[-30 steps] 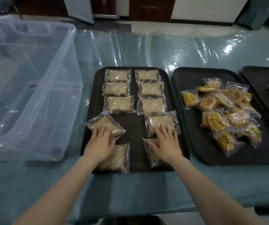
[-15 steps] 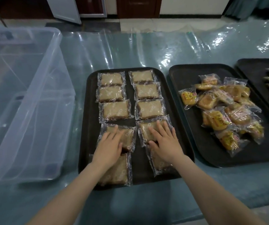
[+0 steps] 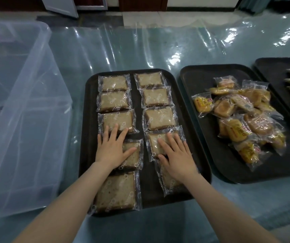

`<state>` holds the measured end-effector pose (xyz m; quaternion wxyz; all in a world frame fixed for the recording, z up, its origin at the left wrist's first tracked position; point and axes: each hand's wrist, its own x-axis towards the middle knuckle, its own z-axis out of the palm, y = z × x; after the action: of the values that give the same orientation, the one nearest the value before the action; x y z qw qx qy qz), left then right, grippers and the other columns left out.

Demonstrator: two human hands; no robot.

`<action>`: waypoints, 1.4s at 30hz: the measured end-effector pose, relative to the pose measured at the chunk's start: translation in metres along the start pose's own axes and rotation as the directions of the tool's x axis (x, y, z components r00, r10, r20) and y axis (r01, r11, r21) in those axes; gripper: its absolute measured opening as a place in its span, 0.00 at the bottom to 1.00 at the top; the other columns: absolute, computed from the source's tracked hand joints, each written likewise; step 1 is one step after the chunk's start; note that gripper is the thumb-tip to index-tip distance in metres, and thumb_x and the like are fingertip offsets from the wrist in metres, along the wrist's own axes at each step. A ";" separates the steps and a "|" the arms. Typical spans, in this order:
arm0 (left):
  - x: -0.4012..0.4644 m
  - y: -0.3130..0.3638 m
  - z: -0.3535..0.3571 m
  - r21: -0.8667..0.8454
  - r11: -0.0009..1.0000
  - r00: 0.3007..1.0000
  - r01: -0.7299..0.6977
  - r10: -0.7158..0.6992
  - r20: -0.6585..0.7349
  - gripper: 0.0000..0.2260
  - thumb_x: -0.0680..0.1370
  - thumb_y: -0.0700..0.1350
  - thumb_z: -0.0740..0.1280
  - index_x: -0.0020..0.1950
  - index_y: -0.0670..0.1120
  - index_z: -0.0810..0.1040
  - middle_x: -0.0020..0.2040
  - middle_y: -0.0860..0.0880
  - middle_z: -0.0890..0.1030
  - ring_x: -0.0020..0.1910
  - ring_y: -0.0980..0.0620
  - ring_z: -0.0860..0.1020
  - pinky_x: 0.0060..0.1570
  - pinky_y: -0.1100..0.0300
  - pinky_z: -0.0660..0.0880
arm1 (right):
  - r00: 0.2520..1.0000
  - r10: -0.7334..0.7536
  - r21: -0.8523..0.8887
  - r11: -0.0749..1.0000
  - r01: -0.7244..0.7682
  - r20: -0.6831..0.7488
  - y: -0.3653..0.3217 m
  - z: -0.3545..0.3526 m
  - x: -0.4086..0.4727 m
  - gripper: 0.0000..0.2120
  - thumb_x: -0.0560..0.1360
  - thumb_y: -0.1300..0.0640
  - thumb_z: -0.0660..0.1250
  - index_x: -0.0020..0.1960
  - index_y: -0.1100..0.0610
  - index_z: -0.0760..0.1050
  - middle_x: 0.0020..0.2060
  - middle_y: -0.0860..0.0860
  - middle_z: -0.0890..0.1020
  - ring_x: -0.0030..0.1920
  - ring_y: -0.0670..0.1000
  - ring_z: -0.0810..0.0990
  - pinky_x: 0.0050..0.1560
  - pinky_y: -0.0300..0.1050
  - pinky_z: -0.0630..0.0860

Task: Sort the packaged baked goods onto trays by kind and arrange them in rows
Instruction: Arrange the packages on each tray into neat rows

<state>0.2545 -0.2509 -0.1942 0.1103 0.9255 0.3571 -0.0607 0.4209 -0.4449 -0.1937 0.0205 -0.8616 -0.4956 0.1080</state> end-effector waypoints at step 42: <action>-0.128 0.027 0.018 -0.004 0.996 0.987 -0.092 0.092 0.130 0.37 0.73 0.72 0.47 0.70 0.61 0.27 0.74 0.51 0.29 0.72 0.49 0.29 0.70 0.47 0.33 | 0.991 -0.088 -0.078 0.992 0.096 0.100 -0.003 0.003 -0.059 0.33 0.72 0.28 0.36 0.72 0.37 0.28 0.75 0.48 0.32 0.72 0.54 0.25 0.64 0.64 0.24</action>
<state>0.1775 -0.3581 -0.1827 0.1352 0.9352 0.3061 -0.1158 0.3895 -0.4940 -0.1862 -0.0342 -0.8318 -0.5391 0.1275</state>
